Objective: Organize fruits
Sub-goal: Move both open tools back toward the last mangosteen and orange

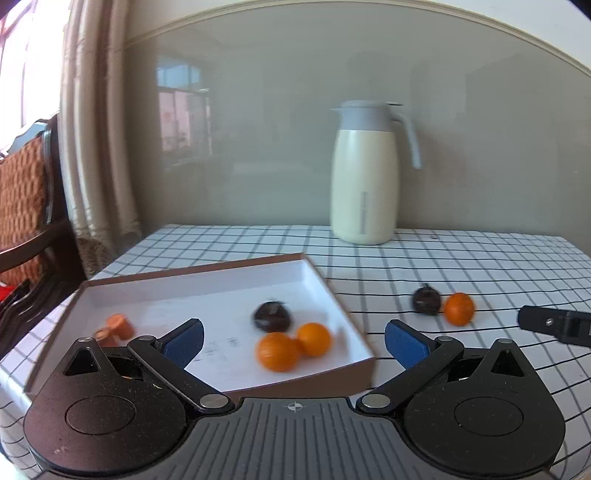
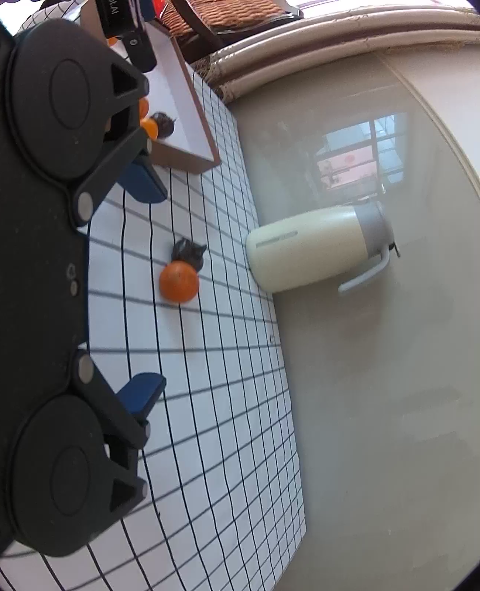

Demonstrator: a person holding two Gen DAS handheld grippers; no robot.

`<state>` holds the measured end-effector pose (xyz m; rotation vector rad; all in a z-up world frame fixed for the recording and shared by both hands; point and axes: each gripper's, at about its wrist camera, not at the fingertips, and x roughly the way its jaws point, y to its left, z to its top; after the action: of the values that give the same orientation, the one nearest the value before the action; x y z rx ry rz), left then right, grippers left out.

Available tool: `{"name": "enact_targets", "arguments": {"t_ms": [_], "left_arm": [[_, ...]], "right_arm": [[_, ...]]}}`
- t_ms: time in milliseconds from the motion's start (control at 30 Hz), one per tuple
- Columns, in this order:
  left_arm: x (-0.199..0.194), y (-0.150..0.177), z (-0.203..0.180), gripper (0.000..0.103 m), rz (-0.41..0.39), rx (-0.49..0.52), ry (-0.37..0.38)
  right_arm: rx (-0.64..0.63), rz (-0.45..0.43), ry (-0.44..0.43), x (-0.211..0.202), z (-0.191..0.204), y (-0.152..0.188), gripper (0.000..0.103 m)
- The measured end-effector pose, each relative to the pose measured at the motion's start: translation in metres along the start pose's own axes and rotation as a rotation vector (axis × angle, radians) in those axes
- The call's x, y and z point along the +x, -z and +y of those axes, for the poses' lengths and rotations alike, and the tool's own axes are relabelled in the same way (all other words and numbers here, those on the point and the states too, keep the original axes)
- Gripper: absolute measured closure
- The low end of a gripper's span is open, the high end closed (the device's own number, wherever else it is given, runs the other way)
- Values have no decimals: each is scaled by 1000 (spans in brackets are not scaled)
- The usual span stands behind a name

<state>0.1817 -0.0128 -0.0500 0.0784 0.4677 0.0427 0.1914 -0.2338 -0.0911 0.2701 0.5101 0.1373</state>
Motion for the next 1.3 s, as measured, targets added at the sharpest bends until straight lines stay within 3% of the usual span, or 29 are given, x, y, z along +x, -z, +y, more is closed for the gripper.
{"name": "enact_targets", "arguments": {"t_ms": [300,400,767,1000,1167,1300], "left_arm": [[15,-9,-45,0,2,40,61],[22,-11,-51,0,5,40,66],[45,-17,-46,0,7,28,43],[54,-19,-35,0,7,14,33],[61,-19,-34,0,9,0,39],[62,-19,-36,0,12,-1,44]], "right_arm": [[14,12,16,7,-23,-3,26],[6,28,1,16,-22,-5,35],[-76,56,8,68,4,-16,32],[-112,118,27,105,15,-16,34],[-115,145,69,115,11,-14,33],[-129,118,132,117,8,-16,30]]}}
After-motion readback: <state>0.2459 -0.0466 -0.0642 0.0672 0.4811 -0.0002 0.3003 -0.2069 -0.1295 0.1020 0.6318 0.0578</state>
